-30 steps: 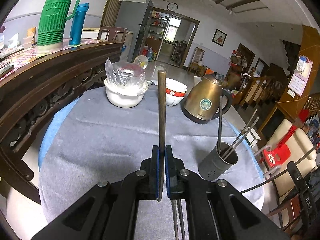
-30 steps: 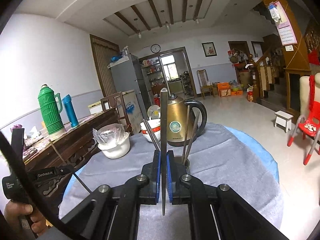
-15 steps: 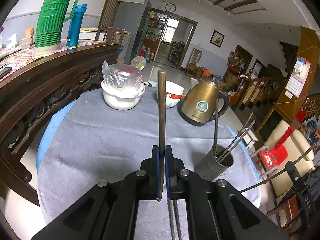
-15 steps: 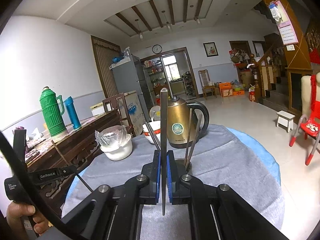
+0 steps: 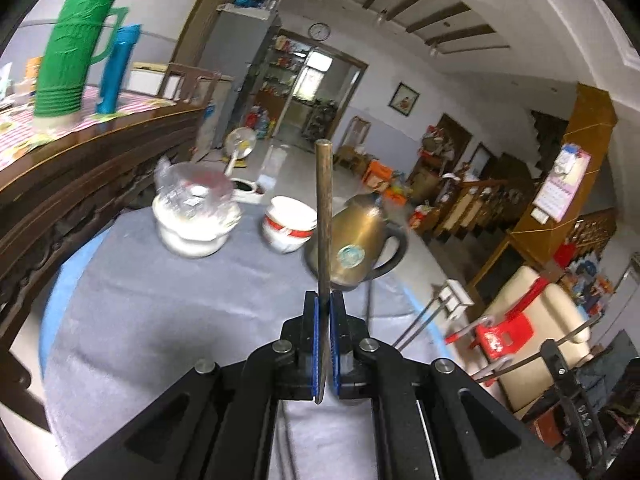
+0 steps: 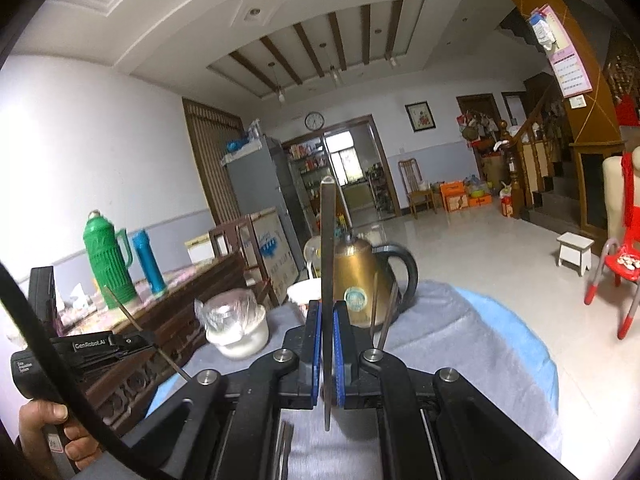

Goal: Organize utensils
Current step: 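Lower both chopsticks into the grey cup and open both tools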

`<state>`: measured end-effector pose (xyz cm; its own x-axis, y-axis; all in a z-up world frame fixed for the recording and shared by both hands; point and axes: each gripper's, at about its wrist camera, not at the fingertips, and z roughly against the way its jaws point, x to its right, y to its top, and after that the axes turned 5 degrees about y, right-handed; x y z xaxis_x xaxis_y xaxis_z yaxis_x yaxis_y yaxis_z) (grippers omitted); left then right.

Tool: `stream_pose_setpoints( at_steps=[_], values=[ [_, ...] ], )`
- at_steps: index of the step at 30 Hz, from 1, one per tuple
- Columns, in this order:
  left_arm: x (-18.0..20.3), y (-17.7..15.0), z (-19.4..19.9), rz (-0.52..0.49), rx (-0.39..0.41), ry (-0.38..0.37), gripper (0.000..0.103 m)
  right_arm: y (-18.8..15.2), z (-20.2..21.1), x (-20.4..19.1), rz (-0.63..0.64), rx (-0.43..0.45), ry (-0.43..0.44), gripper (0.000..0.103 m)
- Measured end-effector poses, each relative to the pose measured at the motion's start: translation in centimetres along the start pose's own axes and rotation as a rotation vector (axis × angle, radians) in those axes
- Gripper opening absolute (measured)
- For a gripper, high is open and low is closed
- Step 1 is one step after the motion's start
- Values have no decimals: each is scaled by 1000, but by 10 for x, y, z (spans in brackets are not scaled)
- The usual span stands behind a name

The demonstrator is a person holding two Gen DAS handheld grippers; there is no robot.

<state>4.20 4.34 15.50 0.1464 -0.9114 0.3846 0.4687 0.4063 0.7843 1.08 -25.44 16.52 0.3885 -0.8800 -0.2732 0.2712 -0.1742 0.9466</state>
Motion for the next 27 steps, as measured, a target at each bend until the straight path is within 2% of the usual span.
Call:
stream_pose_setpoints(
  at_steps=[5,12,21,27],
  values=[
    [29,14,-15,-25,-3,-51,5,21,-10,8,11,36,-13,6],
    [68,15,-55,-69,-57,-92,5,21,-47,25,-3,-25,-27,6],
    [84,-2,-97,-116,-129,-58,5,8,-76,42,-17,-89,-51,6],
    [90,-9,-110,-145,-151,-32,5,1,-88,47,-19,-122,-55,6]
  ],
)
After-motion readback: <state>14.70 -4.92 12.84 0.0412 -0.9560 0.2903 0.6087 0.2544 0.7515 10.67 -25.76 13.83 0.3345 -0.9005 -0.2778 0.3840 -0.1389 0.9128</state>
